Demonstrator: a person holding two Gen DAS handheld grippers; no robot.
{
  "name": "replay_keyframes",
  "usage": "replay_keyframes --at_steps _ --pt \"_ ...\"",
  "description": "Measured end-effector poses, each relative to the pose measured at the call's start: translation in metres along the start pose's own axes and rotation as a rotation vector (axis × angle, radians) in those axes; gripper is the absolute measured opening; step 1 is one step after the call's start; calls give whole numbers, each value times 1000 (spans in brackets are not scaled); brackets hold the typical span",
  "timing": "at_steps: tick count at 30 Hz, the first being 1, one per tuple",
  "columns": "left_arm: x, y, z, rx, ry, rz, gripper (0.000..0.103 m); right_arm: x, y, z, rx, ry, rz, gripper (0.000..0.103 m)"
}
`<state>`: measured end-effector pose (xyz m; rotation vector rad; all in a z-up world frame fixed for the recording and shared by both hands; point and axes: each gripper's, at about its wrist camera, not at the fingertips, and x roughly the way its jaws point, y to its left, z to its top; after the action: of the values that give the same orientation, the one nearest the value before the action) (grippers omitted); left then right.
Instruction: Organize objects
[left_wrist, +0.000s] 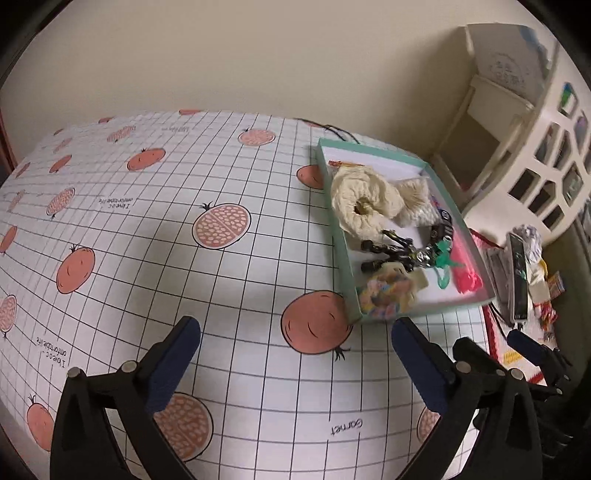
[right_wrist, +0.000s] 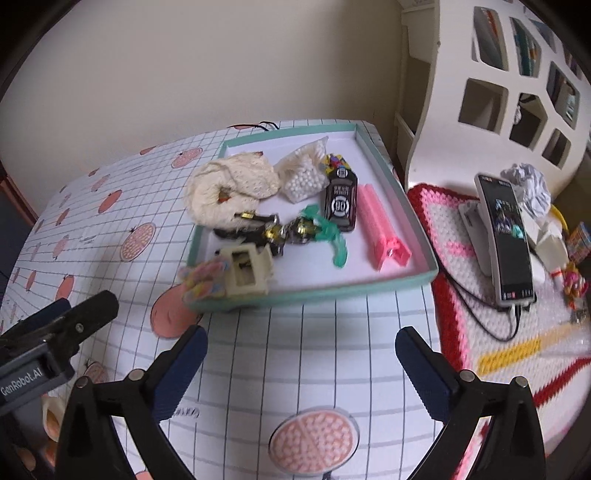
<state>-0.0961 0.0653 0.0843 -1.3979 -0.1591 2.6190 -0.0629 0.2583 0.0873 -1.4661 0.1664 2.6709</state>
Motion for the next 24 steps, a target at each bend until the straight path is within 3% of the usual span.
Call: replay_keyframes --at_steps 11,24 --pt "-31 15 -41 45 -111 51 103 -23 18 -44 -6 -40 -23 103" --pt "-43 50 -75 19 -119 52 103 -34 31 -76 -20 -79 -10 103"
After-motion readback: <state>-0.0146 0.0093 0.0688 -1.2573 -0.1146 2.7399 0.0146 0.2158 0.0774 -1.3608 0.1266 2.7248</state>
